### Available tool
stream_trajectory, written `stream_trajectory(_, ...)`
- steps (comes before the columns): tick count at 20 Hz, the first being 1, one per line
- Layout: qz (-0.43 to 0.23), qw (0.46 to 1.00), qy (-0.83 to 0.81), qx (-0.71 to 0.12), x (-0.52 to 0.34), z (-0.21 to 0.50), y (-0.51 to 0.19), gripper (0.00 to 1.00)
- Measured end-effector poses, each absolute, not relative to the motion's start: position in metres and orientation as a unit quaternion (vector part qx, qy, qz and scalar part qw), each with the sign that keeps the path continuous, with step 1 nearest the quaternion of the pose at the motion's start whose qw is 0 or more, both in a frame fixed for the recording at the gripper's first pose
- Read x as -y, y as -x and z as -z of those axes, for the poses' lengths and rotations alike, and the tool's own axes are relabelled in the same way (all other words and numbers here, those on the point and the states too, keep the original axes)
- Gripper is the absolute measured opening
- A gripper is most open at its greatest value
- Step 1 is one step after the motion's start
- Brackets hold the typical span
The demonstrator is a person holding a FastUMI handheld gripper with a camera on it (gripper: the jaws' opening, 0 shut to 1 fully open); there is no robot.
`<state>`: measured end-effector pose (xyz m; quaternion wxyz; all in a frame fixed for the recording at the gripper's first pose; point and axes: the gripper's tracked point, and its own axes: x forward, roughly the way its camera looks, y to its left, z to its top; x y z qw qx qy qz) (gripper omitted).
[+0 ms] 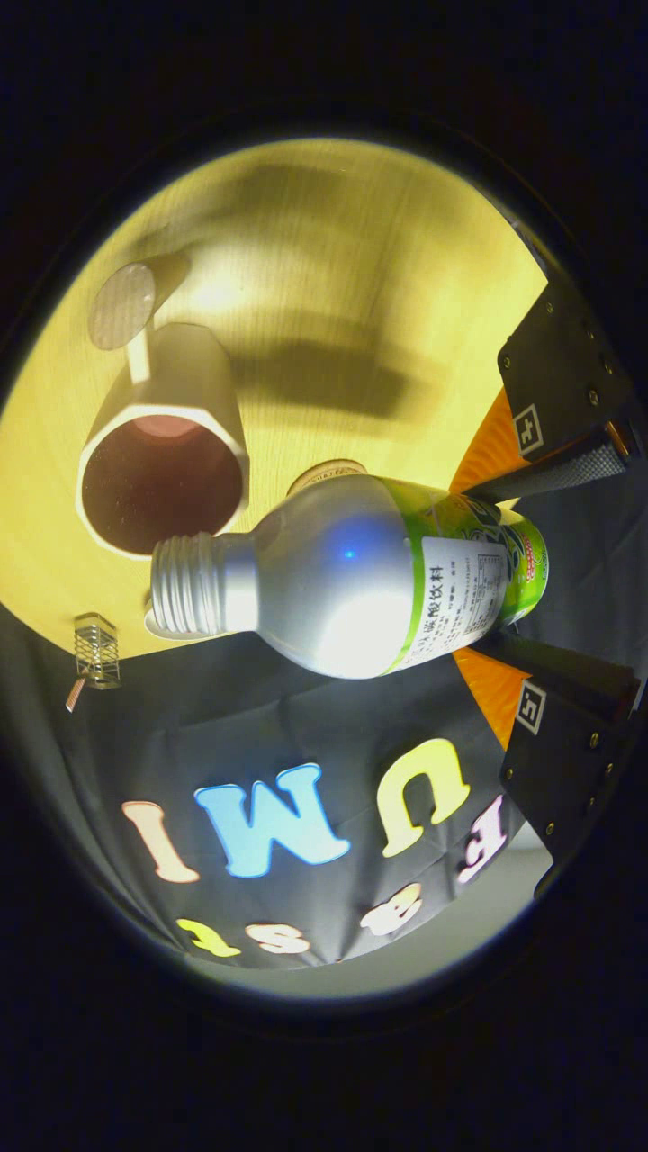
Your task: Take the bottle from table, then pour the juice into the cup, finally place the bottle on the coaster
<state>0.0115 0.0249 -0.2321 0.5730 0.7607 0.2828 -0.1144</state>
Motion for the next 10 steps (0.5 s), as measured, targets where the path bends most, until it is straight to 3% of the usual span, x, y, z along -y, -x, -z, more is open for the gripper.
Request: stream_trajectory(10,0.116,0.694,-0.642,-0.304,-0.045,0.258,-0.005,0.75)
